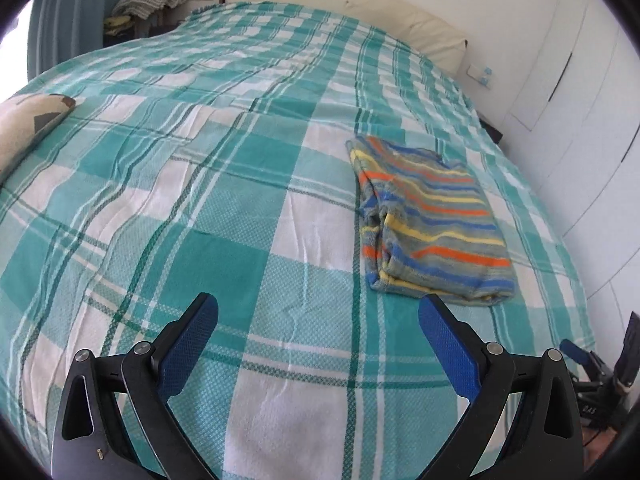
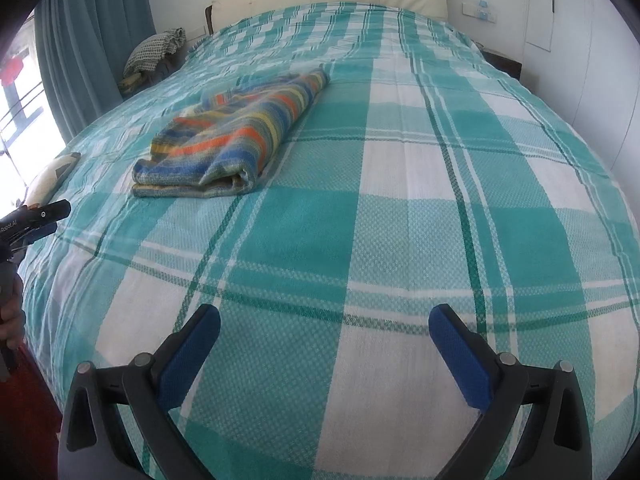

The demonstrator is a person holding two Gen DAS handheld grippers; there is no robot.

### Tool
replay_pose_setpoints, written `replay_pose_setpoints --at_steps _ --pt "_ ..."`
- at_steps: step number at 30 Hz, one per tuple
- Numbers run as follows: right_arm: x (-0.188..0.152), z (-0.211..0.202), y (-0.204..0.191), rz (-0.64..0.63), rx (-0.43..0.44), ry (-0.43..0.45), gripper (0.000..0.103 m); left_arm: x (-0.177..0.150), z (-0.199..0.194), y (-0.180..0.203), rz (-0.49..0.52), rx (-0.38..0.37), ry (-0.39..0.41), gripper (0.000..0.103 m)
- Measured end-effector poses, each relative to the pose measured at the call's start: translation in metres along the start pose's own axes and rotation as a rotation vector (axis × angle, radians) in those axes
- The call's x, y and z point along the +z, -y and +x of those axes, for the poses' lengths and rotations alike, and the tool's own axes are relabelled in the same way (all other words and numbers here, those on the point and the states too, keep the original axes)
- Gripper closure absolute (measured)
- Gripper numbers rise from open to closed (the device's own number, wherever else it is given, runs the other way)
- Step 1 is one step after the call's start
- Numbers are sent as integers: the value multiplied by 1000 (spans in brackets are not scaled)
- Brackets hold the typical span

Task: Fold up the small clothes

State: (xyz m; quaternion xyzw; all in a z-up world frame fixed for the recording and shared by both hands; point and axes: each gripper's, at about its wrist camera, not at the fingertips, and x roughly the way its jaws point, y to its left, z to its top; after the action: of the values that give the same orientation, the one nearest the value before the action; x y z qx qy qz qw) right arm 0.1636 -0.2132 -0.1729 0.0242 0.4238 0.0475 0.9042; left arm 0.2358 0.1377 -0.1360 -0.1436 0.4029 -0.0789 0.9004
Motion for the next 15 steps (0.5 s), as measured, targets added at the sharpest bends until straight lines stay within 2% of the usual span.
replay_pose_setpoints --at_steps 1,3,5,6,7,8,9,10,11,12,13,14,15 --pt "17 -1 -1 -13 15 20 3 16 10 8 6 -39 -21 2" --pt "62 7 -9 -51 51 56 18 46 37 30 42 -96 -45 2" --pt "107 23 -18 -70 89 77 36 71 71 49 74 -79 -59 3" --pt "128 34 -24 -79 108 82 40 79 90 54 84 -51 -74 9" --pt "145 46 -31 -94 119 91 45 85 113 56 90 -11 -109 22" --pt "158 60 -37 -107 127 89 45 88 138 54 96 41 -169 30" --pt "167 78 -42 -106 143 66 45 87 162 50 100 86 -239 45" --pt "171 103 -44 -88 171 5 45 82 178 44 95 86 -279 43" --pt "170 133 -45 -69 188 -105 45 82 179 41 95 70 -259 41" --pt "164 159 -45 -62 163 -204 44 83 175 41 110 66 -249 39" --pt "160 170 -43 -60 138 -237 41 85 168 44 129 70 -245 36" --pt "161 165 -39 -44 164 -203 40 88 159 43 138 71 -228 32" --pt "163 154 -34 -18 197 -162 39 90 148 40 136 54 -189 20"
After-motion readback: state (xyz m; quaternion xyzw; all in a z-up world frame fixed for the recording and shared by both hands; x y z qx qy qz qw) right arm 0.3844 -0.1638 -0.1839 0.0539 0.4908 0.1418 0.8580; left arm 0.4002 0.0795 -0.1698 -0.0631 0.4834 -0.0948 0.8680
